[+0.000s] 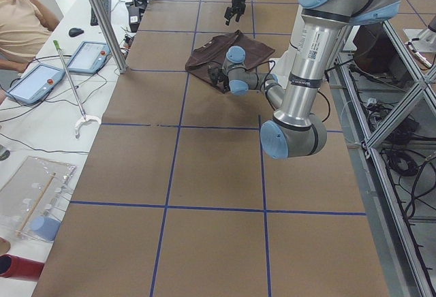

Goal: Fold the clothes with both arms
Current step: 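Bring both grippers to opposite edges of the folded shirt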

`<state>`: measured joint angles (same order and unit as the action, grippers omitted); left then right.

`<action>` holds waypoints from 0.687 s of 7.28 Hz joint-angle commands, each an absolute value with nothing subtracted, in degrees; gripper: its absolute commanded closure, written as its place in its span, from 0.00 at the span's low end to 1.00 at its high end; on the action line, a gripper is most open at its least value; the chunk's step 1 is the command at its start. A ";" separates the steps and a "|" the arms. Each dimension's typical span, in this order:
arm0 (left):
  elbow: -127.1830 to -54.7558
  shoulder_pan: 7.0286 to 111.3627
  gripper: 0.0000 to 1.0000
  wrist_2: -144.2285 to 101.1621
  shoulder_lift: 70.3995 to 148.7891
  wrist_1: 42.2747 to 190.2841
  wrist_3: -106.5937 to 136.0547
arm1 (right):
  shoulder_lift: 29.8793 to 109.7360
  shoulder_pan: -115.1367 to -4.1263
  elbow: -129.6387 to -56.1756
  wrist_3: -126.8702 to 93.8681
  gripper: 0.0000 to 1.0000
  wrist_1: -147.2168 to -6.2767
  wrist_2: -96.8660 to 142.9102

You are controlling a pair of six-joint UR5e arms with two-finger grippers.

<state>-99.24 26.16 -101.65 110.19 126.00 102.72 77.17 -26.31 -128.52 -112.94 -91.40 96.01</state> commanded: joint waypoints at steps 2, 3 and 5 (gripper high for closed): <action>-98.61 24.26 0.44 -101.34 110.39 124.99 102.83 | 76.99 -26.46 -128.06 -112.76 0.00 -91.32 96.06; -98.61 24.08 0.45 -100.55 111.78 122.46 102.92 | 76.99 -26.46 -128.06 -112.76 0.00 -91.32 96.06; -98.53 23.99 0.52 -100.20 112.24 121.11 102.92 | 77.08 -26.46 -127.97 -112.76 0.00 -91.41 95.98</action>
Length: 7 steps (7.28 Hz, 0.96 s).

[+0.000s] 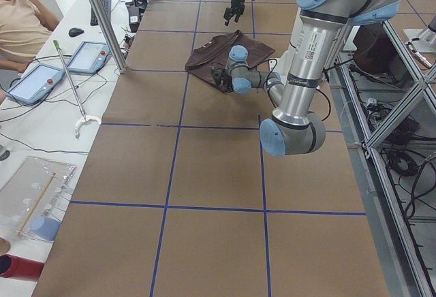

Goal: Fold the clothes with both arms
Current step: 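Bring both grippers to opposite edges of the folded shirt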

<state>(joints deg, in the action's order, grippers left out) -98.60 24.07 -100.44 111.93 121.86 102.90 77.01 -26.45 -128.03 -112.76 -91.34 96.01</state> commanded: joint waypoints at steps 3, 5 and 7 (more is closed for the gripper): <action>-97.65 24.08 0.63 -99.32 112.06 121.11 102.75 | 76.99 -26.46 -127.97 -112.76 0.00 -91.32 95.89; -97.65 24.08 0.63 -98.70 111.71 120.94 102.74 | 76.99 -26.37 -127.97 -112.76 0.00 -91.32 95.80; -97.82 24.17 1.00 -98.70 111.62 120.94 102.74 | 76.99 -26.37 -128.06 -112.76 0.00 -91.32 95.80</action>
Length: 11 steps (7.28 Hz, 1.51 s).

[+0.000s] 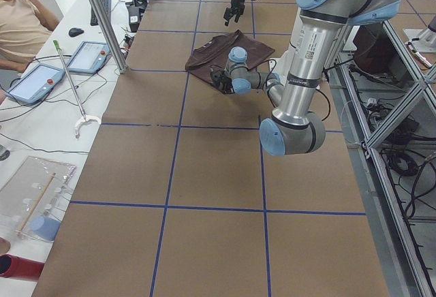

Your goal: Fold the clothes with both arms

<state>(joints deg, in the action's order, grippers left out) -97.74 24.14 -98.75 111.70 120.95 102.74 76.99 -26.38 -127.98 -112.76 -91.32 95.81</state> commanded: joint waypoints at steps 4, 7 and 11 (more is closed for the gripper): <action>-99.50 30.81 1.00 -98.61 112.41 113.65 93.15 | 76.64 -26.46 -127.10 -113.02 0.00 -87.92 95.54; -81.48 42.43 1.00 -98.96 126.84 118.18 86.04 | 72.27 -26.54 -120.50 -113.82 0.00 -77.78 94.66; -56.53 46.76 1.00 -99.14 140.26 133.23 86.13 | 71.89 -26.45 -120.67 -119.33 0.00 -75.43 94.66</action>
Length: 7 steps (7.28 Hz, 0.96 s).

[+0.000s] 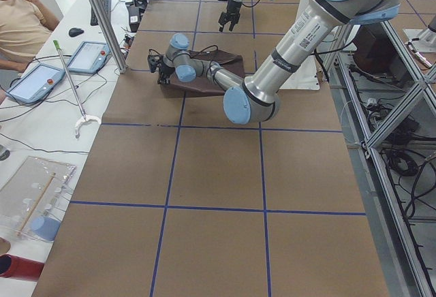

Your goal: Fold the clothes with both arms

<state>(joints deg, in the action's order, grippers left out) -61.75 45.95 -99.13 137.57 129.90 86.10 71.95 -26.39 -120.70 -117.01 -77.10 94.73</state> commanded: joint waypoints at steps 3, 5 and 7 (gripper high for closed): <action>-65.16 46.76 0.48 -100.54 136.79 131.49 86.57 | 67.27 -26.19 -116.75 -116.63 0.00 -75.58 94.83; -81.05 46.76 0.47 -107.56 124.25 130.26 86.66 | 62.87 -24.71 -110.86 -115.67 0.00 -75.58 94.05; -83.32 46.85 0.47 -107.58 121.99 130.25 86.66 | 59.69 -21.72 -105.15 -108.58 0.00 -76.29 93.34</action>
<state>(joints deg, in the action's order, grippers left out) -81.41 46.81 -107.13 123.71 130.33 86.63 61.70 -23.17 -108.70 -112.56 -75.96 93.58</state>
